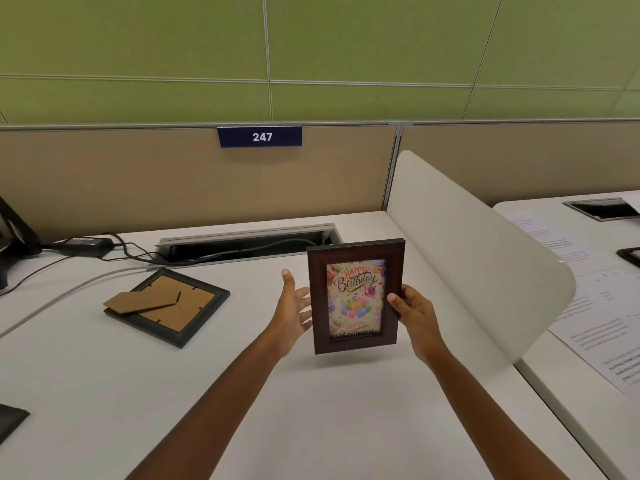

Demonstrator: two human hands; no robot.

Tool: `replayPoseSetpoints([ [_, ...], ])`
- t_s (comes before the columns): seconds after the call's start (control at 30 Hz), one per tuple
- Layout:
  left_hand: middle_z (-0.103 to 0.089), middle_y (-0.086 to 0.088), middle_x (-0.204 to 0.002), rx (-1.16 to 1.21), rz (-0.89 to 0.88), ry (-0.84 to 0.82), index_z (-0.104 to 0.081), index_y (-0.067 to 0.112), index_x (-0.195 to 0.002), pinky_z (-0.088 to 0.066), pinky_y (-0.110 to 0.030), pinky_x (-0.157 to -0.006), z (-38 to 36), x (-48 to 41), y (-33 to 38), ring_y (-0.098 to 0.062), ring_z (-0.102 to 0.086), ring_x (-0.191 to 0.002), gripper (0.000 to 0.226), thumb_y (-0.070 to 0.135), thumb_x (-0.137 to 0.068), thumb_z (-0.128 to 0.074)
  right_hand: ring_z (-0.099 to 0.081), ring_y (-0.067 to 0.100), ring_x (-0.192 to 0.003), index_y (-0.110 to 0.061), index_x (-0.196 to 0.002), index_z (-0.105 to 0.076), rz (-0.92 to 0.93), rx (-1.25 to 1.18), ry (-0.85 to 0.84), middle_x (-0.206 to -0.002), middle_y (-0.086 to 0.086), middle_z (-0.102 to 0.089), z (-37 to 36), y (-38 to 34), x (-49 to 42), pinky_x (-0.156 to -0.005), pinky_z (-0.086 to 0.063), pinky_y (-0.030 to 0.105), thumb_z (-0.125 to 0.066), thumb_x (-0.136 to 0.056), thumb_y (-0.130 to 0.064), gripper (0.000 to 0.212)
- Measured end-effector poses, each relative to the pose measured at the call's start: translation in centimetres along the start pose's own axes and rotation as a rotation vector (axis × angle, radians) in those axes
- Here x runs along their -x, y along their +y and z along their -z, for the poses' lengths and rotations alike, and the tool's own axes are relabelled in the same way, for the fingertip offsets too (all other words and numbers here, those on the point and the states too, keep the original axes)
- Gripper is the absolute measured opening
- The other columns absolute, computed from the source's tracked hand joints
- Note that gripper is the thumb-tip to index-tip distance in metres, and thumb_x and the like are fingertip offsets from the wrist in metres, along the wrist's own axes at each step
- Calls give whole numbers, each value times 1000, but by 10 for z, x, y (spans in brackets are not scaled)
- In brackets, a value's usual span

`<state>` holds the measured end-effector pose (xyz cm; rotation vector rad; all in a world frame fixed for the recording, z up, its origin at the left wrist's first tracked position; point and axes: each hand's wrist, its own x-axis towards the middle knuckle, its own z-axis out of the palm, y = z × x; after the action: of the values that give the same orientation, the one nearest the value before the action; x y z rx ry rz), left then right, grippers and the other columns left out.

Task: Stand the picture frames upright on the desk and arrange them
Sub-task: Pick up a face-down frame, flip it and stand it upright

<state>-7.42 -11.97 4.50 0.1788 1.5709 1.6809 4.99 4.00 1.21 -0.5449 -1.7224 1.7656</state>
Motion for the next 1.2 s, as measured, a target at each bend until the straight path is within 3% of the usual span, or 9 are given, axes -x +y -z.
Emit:
replayPoseSetpoints([
  [0.17,-40,-10,-146,40,-53,7,-36,22,-137,-26,-48,-112,-7,-8,-13,-32,-38,-134,69,59,-89,-3,-63,9,-84,-9,-102,-57,-57,33,-28,-93,0,-65,1,9,-3,-61,-56,11,-44,-92,-7,17],
  [0.43,-45,-12,-142,103,-60,9,-42,20,-134,-27,-50,-112,-7,-22,-22,-34,-42,-130,71,57,-89,0,-62,10,-85,-11,-102,-56,-108,42,-45,-99,3,-62,-1,16,-6,-62,-57,12,-45,-91,-6,16],
  [0.63,-42,-12,-145,75,-46,24,-38,20,-137,-24,-50,-113,-6,-27,-25,-33,-39,-133,71,57,-89,1,-59,22,-96,-7,-109,-54,-171,42,-30,-108,7,-60,0,21,-9,-79,-54,30,-44,-92,-8,20],
  [0.77,-35,-11,-149,56,-25,46,-29,19,-141,-22,-49,-115,-4,-30,-26,-32,-33,-137,71,58,-89,-1,-61,16,-91,-12,-106,-54,-200,33,-42,-107,5,-61,1,21,-7,-76,-55,28,-44,-92,-8,18],
  [0.93,-30,-11,-152,37,-28,51,-25,18,-143,-18,-49,-117,-1,-29,-29,-31,-28,-139,72,58,-89,-1,-56,22,-103,-13,-109,-52,-229,144,-65,-118,12,-59,2,16,-6,-87,-49,37,-44,-93,-13,18],
  [1.03,-24,-11,-154,-12,-61,90,-22,16,-144,-12,-49,-118,5,-26,-31,-30,-20,-142,69,55,-91,0,-53,20,-109,-8,-123,-47,-158,332,-64,-128,15,-55,6,10,-3,-93,-46,35,-49,-91,-15,33],
  [1.2,-22,-9,-155,-233,-230,215,-19,15,-144,-10,-43,-118,23,-12,-37,-26,-17,-143,53,39,-98,-11,-50,25,-120,-8,-126,-47,121,436,213,-131,14,-52,2,-8,7,-97,-39,30,-50,-91,-15,36],
])
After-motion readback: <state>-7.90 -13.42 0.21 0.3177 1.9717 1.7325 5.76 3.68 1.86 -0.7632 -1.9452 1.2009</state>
